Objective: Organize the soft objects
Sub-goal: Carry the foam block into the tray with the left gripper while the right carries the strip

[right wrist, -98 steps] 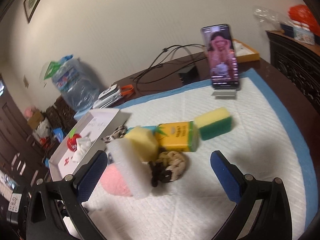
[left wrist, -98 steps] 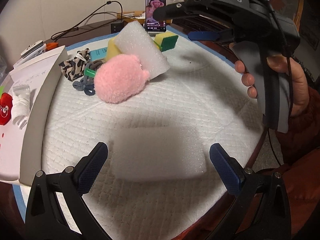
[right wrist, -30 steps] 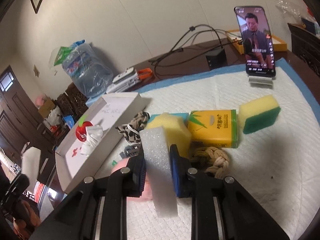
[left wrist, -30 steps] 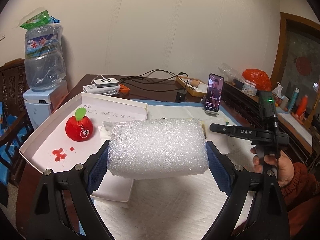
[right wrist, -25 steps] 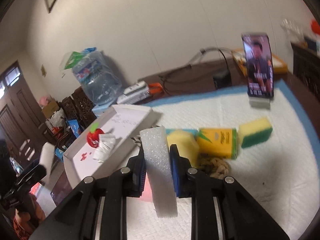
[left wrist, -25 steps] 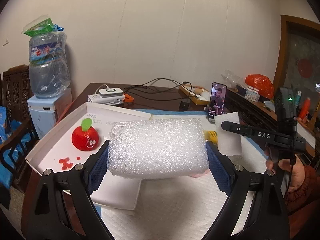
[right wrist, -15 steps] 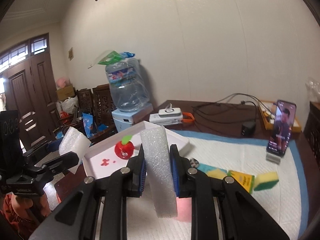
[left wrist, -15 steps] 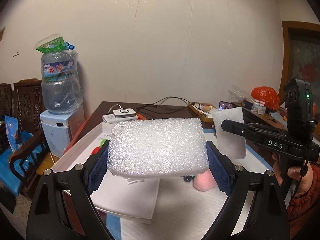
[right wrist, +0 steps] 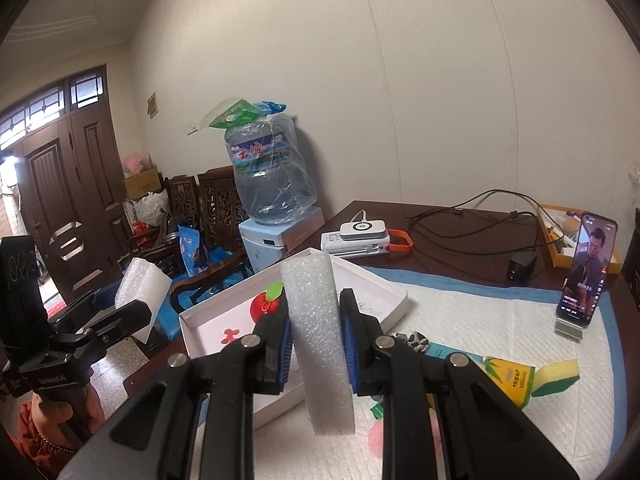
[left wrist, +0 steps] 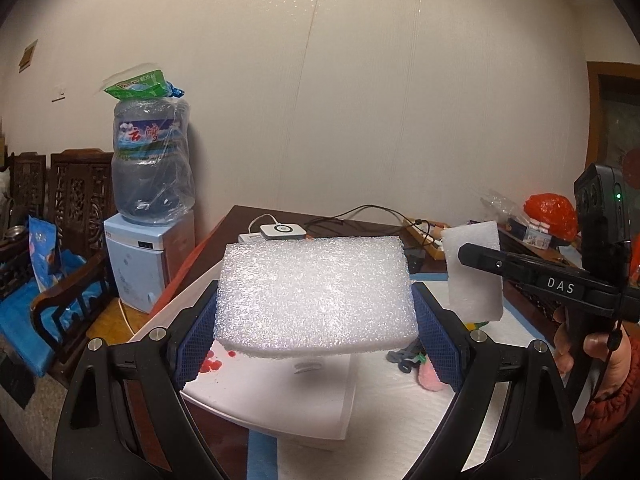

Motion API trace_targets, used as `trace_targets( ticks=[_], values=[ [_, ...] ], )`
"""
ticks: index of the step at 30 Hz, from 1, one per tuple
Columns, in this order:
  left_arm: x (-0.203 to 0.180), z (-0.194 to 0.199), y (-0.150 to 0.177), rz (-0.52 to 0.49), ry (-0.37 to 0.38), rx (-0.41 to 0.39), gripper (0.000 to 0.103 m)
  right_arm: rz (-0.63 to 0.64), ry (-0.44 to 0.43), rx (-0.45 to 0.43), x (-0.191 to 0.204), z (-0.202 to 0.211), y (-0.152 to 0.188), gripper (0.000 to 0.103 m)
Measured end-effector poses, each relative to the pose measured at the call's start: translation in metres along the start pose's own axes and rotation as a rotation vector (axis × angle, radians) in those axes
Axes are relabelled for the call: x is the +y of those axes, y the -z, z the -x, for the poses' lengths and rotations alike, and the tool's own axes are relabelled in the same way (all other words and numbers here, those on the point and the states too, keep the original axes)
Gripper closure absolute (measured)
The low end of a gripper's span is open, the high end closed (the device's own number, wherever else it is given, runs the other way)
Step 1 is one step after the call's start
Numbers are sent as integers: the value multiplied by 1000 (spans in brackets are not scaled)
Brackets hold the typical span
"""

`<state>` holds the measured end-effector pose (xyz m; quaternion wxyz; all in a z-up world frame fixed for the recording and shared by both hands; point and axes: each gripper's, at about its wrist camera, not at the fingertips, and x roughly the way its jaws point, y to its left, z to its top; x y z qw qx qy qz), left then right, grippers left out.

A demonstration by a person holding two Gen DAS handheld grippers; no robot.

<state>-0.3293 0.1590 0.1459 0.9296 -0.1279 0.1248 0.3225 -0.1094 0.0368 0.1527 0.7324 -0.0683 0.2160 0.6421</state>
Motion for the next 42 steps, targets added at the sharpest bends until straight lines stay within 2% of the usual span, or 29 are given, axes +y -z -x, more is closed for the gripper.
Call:
trace_targets(
  ticks=[13,19,24,33,42],
  values=[
    [31,-31,-4,22,-96,41,12,-60,-37,70,-5,-35,-11,82],
    [50,-60,0,63,-130,89,12,-76,-64,144,-3,-75,-15,82],
    [54,-81,12,52,-198,127,12,-82,-62,213,-1,-116,-11,82],
    [70,-101,20,92,-214,167,12,-54,-11,285,2,-166,0,82],
    [77,-113,18,103,-220,188,12,-57,13,290,3,-178,1,81]
  ],
)
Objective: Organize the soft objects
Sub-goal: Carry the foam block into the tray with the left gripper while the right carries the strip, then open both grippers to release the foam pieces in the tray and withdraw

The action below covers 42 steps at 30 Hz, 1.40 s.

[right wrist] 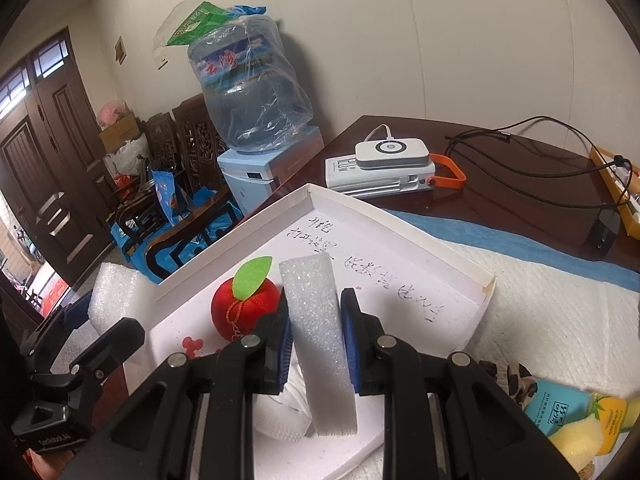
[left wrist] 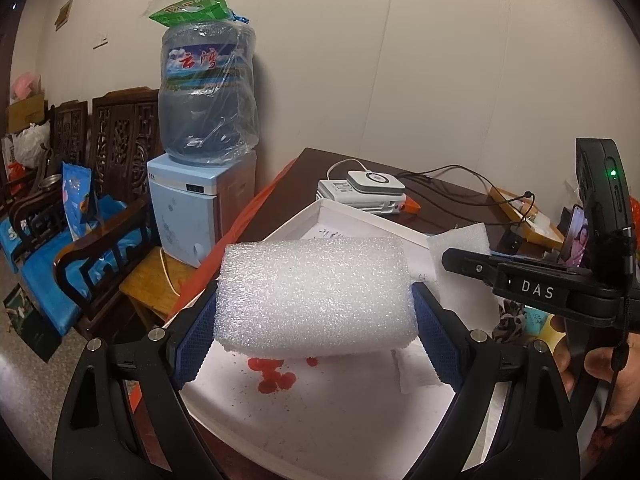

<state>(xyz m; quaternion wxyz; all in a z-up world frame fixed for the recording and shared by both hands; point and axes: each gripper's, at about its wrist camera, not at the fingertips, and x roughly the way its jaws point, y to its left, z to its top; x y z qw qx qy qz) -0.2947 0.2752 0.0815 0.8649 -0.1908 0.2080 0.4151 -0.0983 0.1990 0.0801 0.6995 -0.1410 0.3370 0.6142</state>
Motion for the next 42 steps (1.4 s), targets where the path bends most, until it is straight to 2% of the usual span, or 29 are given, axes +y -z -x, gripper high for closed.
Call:
trace_targets(
  ticks=[2,3,4,5,6,7,11,16,19,25,34,38,42],
  values=[
    [3,-2,1,20,16,6,12,-11,-8,3,-1,-3,0,79],
    [4,-3,1,29,20,7,11,-17,-26,4,-1,-4,0,63],
    [6,-3,1,35,10,-1,8,-17,-43,0,0,-4,0,33],
    [7,-2,2,36,-6,-13,0,-13,-49,-12,1,-2,2,18],
    [8,-1,2,37,-19,-26,0,-5,-44,-30,3,-1,2,2],
    [9,1,2,38,-36,-32,0,4,-34,-54,5,2,3,0],
    [16,11,2,71,-36,-58,0,29,-14,-127,10,17,6,0],
    [17,21,2,103,-26,-80,0,29,-60,-256,13,45,7,0],
    [16,26,2,117,-18,-87,0,27,-92,-293,14,56,7,0],
    [14,32,1,130,-12,-97,0,20,-140,-327,17,69,10,0],
    [12,35,4,135,-9,-95,0,76,-126,-353,31,82,19,0],
    [6,40,5,141,29,-105,0,41,-121,-349,30,92,25,0],
    [-9,46,8,95,77,-113,0,-4,-109,-346,18,103,28,0]
  ],
)
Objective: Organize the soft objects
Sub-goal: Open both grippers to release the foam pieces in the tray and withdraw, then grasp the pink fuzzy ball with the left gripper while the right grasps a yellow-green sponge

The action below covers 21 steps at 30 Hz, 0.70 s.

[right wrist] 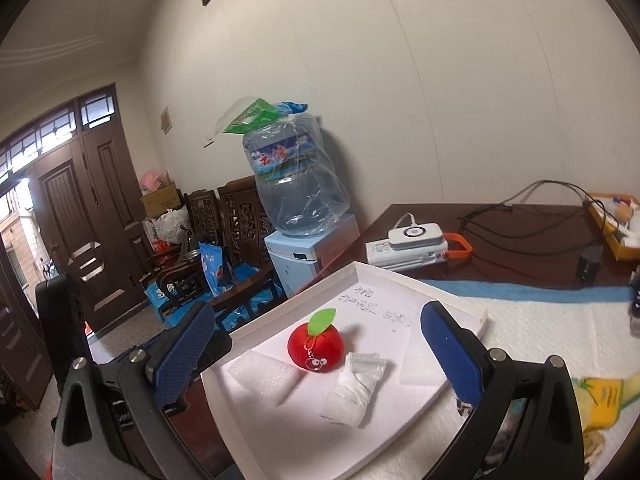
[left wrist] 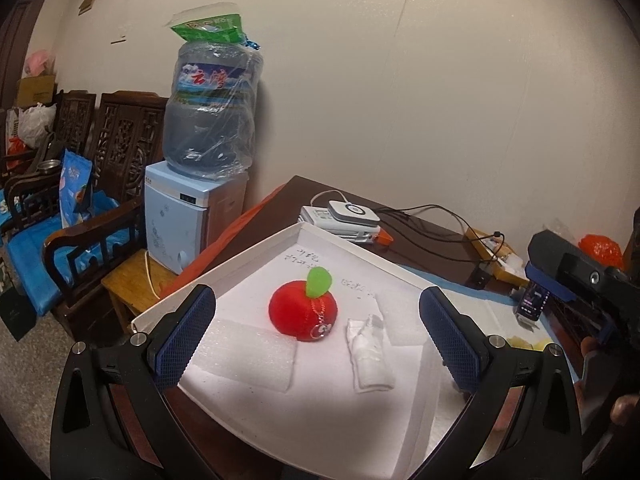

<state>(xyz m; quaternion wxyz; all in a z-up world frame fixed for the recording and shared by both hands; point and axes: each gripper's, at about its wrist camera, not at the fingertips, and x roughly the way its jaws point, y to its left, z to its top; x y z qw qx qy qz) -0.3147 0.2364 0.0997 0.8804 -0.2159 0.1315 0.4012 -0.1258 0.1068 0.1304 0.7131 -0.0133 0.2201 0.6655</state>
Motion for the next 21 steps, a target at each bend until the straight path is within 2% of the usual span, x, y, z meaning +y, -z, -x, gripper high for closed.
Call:
trace_targets(
  ticks=[5,7,11,16,19,21],
  values=[
    [-35,2,10,-84,96,49,0,-83,8,-106,-44,50,-6,0],
    [-54,-1,16,-127,150,88,0,-106,42,-146,-66,72,-10,0],
    [-97,-10,37,-239,212,190,0,-133,172,-209,-111,116,-8,0],
    [-150,-24,70,-339,329,319,0,-196,334,-175,-167,150,10,0],
    [-182,-34,83,-406,361,361,0,-258,420,-163,-199,163,20,0],
    [-199,-41,90,-447,364,378,0,-290,467,-123,-218,164,23,0]
  ],
)
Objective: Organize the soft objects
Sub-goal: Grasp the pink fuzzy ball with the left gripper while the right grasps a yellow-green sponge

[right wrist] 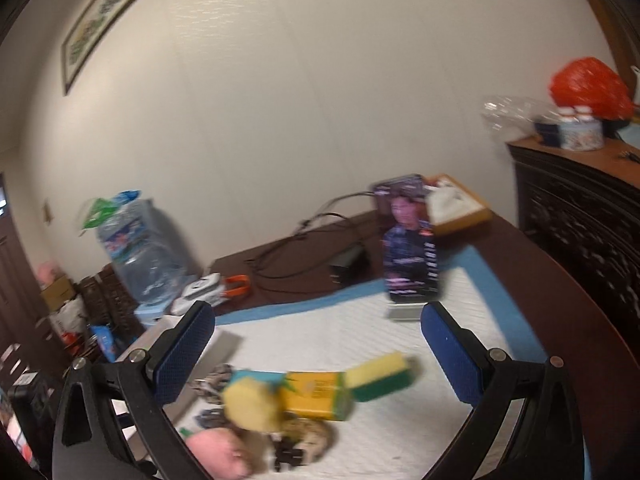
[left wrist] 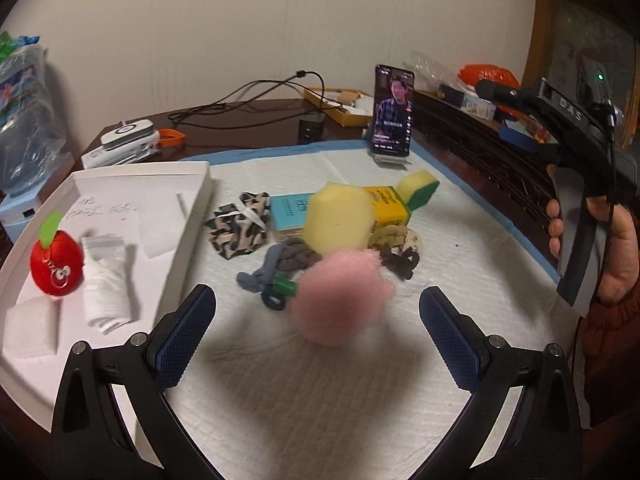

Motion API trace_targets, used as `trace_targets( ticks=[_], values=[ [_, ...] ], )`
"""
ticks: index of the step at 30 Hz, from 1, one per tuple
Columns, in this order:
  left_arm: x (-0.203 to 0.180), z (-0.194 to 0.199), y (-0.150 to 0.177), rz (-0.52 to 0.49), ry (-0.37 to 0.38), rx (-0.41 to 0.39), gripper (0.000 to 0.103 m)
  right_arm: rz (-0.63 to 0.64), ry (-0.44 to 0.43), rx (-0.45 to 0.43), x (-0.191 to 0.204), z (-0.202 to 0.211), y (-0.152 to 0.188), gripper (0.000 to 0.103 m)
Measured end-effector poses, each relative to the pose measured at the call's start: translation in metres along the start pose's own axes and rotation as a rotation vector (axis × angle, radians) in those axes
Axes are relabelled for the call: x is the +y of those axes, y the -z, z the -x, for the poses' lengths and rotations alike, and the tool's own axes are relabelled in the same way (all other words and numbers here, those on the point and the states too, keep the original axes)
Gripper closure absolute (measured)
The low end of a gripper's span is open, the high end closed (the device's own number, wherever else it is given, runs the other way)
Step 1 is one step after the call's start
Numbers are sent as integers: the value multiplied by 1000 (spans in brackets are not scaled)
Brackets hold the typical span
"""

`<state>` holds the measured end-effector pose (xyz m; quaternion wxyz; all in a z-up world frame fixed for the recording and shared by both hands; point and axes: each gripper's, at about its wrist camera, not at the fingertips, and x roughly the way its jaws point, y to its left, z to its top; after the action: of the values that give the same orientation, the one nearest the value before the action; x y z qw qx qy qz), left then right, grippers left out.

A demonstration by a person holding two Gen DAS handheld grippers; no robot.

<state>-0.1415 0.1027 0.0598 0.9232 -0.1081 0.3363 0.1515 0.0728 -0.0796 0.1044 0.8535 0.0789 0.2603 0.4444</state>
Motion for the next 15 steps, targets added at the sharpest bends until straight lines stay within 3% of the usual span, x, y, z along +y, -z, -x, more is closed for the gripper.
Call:
trace_targets(
  ticks=[5,7,10,12,15],
  values=[
    [-21,-32,-2,-70,-36,49,1,18,77,159,-22,-34,7,0],
    [-23,-39,0,-88,-38,57,10,12,77,221,-26,-50,15,0],
    [-22,-46,1,-91,-56,75,30,24,80,284,-21,-76,29,0],
    [-16,-48,2,-61,-25,82,44,63,91,304,-15,-88,35,0],
    [-10,-44,2,-45,-5,64,48,134,86,347,-4,-99,44,1]
  ],
)
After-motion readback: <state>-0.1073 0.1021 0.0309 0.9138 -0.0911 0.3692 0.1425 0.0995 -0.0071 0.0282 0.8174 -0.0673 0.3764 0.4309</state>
